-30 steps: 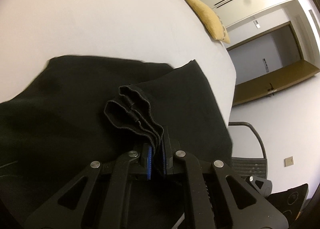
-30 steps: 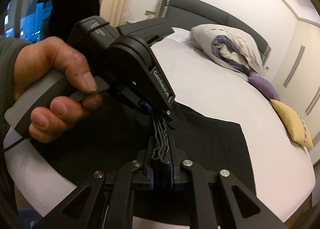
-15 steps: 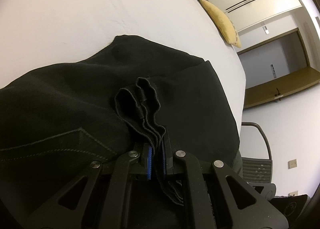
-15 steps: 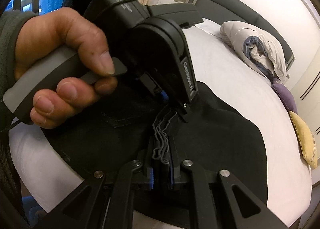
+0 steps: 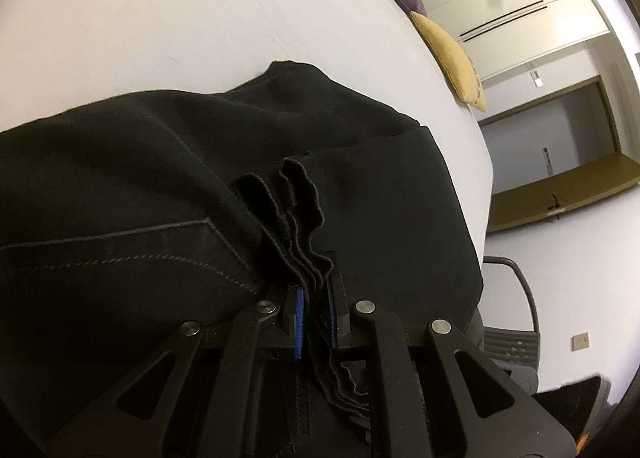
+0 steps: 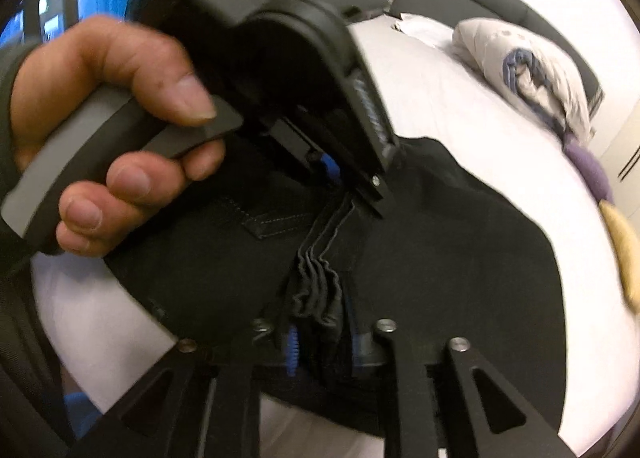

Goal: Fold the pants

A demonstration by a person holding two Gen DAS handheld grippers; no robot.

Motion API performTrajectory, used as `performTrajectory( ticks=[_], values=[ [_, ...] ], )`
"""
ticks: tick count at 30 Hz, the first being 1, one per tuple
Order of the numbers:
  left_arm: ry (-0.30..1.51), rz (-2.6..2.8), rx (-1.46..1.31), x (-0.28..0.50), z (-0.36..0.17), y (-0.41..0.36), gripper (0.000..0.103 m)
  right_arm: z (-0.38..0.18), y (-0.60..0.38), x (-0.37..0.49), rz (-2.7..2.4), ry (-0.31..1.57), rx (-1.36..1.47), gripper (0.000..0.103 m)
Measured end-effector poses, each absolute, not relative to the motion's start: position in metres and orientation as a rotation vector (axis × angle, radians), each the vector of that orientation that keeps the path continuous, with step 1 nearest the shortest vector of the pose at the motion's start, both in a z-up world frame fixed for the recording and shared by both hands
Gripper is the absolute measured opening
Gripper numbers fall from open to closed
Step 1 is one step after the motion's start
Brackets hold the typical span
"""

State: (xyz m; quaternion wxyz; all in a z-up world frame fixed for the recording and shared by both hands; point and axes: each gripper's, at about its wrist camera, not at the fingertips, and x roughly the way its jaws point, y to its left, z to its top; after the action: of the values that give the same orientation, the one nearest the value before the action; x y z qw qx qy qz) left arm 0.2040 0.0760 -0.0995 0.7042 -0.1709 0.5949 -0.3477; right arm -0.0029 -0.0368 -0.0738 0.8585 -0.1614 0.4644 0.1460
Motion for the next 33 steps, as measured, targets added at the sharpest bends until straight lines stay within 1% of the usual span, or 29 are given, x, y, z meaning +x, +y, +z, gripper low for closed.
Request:
performTrajectory(
  ticks=[1, 2, 6, 8, 11, 14, 16, 19, 22, 23, 25, 27, 30, 32, 33],
  values=[
    [1.318, -0.761, -0.364, 0.202, -0.096, 0.077, 0.010, -0.072, -0.042, -0.003, 0.318, 0.983, -0.310, 0.062],
    [1.314, -0.750, -0.350, 0.200, -0.093, 0.079, 0.012, -0.068, -0.050, -0.002, 0.345, 0.995, -0.264, 0.068],
    [1.273, -0.617, -0.241, 0.192, -0.075, 0.087, 0.013, -0.043, -0.106, -0.002, 0.476, 1.018, -0.053, 0.067],
    [1.230, -0.565, -0.200, 0.186, -0.064, 0.090, 0.013, -0.033, -0.140, 0.007, 0.496, 1.007, 0.049, 0.063],
    [1.171, -0.571, -0.189, 0.175, -0.044, 0.081, 0.013, -0.019, -0.214, 0.035, 0.515, 0.965, 0.243, 0.060],
    [1.136, -0.650, -0.221, 0.165, -0.034, 0.057, 0.013, -0.020, -0.269, 0.072, 0.568, 0.936, 0.438, 0.060],
    [1.142, -0.704, -0.237, 0.162, -0.039, 0.036, 0.013, -0.034, -0.303, 0.114, 0.610, 0.949, 0.573, 0.060],
    [1.182, -0.725, -0.238, 0.163, -0.060, 0.011, 0.013, -0.064, -0.323, 0.155, 0.625, 0.992, 0.691, 0.060],
    [1.246, -0.722, -0.227, 0.159, -0.090, 0.000, 0.012, -0.113, -0.333, 0.183, 0.600, 1.109, 0.787, 0.060],
    [1.224, -0.732, -0.248, 0.157, -0.094, 0.003, 0.012, -0.130, -0.336, 0.185, 0.601, 1.146, 0.828, 0.056],
    [1.222, -0.747, -0.295, 0.156, -0.097, 0.010, 0.012, -0.132, -0.343, 0.178, 0.629, 1.113, 0.858, 0.053],
    [1.223, -0.759, -0.332, 0.157, -0.099, 0.016, 0.012, -0.129, -0.349, 0.162, 0.673, 1.097, 0.909, 0.054],
    [1.214, -0.763, -0.357, 0.158, -0.103, 0.021, 0.012, -0.123, -0.336, 0.126, 0.717, 1.135, 0.855, 0.054],
    [1.204, -0.754, -0.361, 0.155, -0.103, 0.022, 0.012, -0.116, -0.323, 0.097, 0.753, 1.162, 0.796, 0.061],
    [1.198, -0.751, -0.363, 0.153, -0.103, 0.022, 0.012, -0.113, -0.318, 0.085, 0.753, 1.164, 0.758, 0.061]
  ],
)
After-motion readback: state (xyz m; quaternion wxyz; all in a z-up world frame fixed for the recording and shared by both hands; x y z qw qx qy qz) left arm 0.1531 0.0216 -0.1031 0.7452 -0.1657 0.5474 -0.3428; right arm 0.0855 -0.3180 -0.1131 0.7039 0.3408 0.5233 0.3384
